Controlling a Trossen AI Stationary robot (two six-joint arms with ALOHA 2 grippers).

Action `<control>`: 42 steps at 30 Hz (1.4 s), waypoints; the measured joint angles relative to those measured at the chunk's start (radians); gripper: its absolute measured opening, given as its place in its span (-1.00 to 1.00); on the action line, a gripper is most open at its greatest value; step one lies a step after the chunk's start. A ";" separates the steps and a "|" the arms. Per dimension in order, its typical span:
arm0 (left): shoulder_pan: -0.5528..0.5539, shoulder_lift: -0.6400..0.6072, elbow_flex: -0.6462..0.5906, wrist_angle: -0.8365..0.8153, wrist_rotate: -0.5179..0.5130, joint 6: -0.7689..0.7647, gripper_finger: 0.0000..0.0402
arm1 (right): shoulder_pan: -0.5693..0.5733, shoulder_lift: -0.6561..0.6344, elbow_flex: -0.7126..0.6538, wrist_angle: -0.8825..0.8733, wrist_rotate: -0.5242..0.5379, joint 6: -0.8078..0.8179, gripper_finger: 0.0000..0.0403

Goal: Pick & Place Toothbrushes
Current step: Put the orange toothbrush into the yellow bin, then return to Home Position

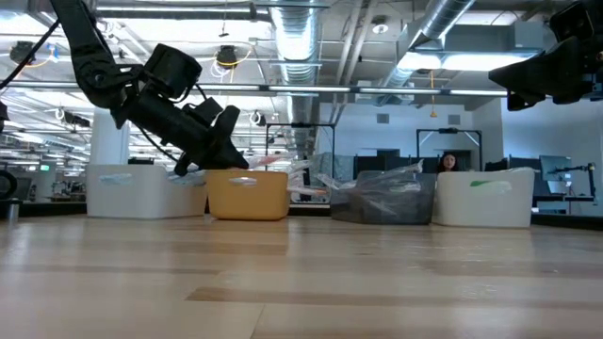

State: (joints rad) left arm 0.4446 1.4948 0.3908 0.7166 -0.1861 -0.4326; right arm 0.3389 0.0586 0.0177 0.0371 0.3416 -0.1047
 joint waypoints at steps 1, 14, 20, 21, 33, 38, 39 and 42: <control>0.000 0.000 0.000 0.000 0.000 0.000 -0.78 | 0.000 0.000 0.000 0.000 0.000 0.000 -1.00; 0.000 0.000 0.000 0.001 -0.017 -0.028 -0.78 | 0.000 0.000 0.000 0.000 0.000 0.000 -1.00; 0.000 0.000 0.000 0.002 -0.017 -0.028 -0.72 | 0.000 0.000 0.000 0.000 0.000 0.000 -1.00; 0.000 0.000 0.000 0.002 -0.017 -0.028 -0.69 | 0.000 0.000 0.000 0.000 0.000 0.000 -1.00; -0.001 -0.040 0.000 0.003 -0.016 -0.016 -0.50 | 0.000 0.000 0.000 0.000 0.000 0.000 -1.00; -0.017 -0.130 0.000 0.004 -0.017 0.062 -0.47 | 0.000 0.000 0.000 0.000 0.000 0.000 -1.00; -0.024 -0.149 0.000 0.003 -0.016 0.077 -0.47 | 0.000 0.000 0.000 0.000 0.000 0.000 -1.00; -0.048 -0.212 0.000 0.004 -0.016 0.117 -0.47 | 0.000 0.000 0.000 0.000 0.000 0.000 -1.00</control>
State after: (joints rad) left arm 0.3968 1.2831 0.3908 0.7203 -0.2022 -0.3158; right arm 0.3386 0.0589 0.0177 0.0369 0.3416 -0.1050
